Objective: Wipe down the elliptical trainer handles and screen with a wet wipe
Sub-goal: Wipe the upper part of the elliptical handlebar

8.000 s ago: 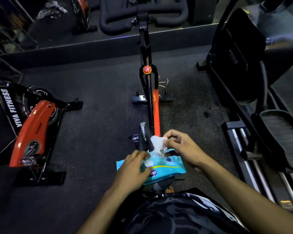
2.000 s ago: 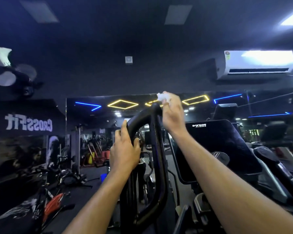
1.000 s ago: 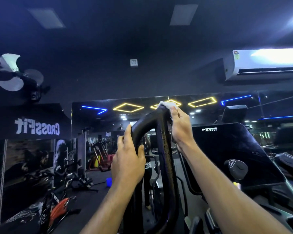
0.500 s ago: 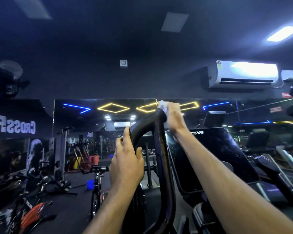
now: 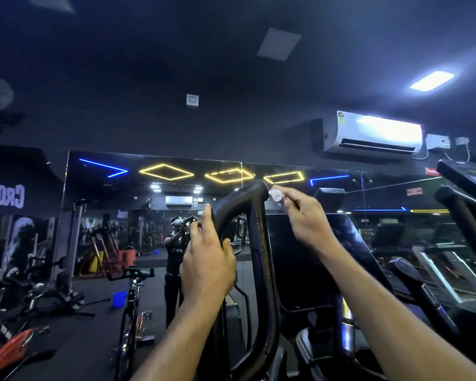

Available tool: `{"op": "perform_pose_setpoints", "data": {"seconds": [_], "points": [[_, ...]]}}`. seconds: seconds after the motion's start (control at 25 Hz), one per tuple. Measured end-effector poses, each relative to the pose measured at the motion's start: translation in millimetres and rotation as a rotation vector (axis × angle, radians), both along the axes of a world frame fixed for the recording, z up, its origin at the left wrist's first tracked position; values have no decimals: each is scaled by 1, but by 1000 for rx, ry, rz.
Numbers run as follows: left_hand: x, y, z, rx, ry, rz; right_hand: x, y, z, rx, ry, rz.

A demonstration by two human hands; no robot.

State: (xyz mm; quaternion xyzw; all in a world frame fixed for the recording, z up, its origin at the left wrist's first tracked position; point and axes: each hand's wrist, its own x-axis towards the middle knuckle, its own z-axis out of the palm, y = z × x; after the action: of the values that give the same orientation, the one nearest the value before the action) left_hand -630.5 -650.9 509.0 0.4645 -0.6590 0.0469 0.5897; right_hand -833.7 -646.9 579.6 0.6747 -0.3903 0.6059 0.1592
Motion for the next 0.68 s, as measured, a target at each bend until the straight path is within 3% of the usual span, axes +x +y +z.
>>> {"op": "perform_pose_setpoints", "data": {"seconds": [0.08,0.16,0.48,0.68], "points": [[2,2,1,87,83,-7,6,-3,20,-116,100,-105],[4,4,3,166,156,-3,24,-16,33,-80,265,-124],[1,5,1,114,190,-104,0,-25,-2,-278,652,-94],[0,2,2,78,183,-52,10,-26,32,-200,526,-68]]}}
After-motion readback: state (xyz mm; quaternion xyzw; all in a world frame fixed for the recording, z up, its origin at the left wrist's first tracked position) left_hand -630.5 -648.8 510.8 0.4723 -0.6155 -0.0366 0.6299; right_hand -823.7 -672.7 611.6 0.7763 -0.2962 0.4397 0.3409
